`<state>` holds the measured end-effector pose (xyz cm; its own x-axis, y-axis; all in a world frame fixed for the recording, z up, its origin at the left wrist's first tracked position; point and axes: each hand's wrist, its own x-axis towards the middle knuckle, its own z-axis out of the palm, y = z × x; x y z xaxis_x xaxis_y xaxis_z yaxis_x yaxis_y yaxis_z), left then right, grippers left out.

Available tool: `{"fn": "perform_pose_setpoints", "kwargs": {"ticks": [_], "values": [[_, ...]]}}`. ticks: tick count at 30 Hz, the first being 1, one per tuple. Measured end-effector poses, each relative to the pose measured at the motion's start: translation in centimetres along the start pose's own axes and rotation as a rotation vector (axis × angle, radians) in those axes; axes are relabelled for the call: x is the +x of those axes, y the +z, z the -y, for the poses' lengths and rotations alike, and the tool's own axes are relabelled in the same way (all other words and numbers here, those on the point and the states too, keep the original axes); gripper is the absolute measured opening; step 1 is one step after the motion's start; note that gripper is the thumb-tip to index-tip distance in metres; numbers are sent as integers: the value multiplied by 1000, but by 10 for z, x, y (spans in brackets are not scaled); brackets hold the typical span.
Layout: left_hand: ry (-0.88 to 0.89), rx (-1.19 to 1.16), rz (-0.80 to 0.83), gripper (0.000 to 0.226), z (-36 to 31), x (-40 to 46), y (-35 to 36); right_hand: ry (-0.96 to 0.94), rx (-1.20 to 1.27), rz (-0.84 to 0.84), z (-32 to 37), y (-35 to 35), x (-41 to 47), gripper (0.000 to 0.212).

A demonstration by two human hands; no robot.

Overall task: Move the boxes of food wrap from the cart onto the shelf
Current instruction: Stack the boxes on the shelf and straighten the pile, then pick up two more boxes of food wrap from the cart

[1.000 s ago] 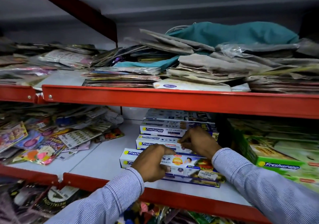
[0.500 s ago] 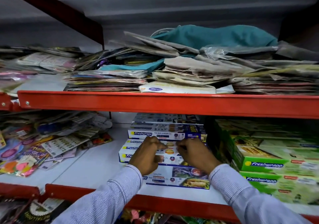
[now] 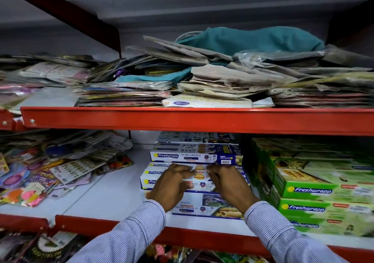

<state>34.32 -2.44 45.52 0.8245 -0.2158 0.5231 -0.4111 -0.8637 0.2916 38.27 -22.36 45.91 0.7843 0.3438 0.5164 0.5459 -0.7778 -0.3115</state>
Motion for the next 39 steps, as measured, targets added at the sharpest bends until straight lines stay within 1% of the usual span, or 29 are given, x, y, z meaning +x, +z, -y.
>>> {"fn": "perform_pose_setpoints", "kwargs": {"ticks": [8, 11, 14, 17, 19, 21, 24, 29, 33, 36, 39], "values": [[3, 36, 28, 40, -2, -1, 1, 4, 11, 27, -1, -5, -2, 30], [26, 197, 60, 44, -2, -8, 0, -5, -24, 44, 2, -9, -4, 31], [16, 352, 4, 59, -5, -32, -3, -48, -115, -5, 10, -15, -21, 44], [-10, 398, -83, 71, -13, -76, -5, -55, -210, -156, 26, -18, -61, 58], [-34, 438, -96, 76, -21, -111, -3, -40, -228, -189, 40, -13, -95, 64], [-77, 451, -58, 79, -27, -152, 3, -19, -222, -166, 53, -1, -135, 69], [-133, 427, 10, 82, -32, -213, 17, 10, -242, -53, 64, 28, -194, 73], [-237, 370, 211, 82, -23, -317, 59, 75, -224, 176, 59, 90, -291, 77], [-321, 312, 403, 81, -14, -408, 106, 101, -186, 419, 57, 142, -366, 72], [-388, 268, 551, 81, -13, -470, 138, 97, -181, 614, 56, 182, -421, 75], [-411, 224, 692, 82, -7, -514, 165, 84, -119, 798, 51, 223, -468, 78]]}}
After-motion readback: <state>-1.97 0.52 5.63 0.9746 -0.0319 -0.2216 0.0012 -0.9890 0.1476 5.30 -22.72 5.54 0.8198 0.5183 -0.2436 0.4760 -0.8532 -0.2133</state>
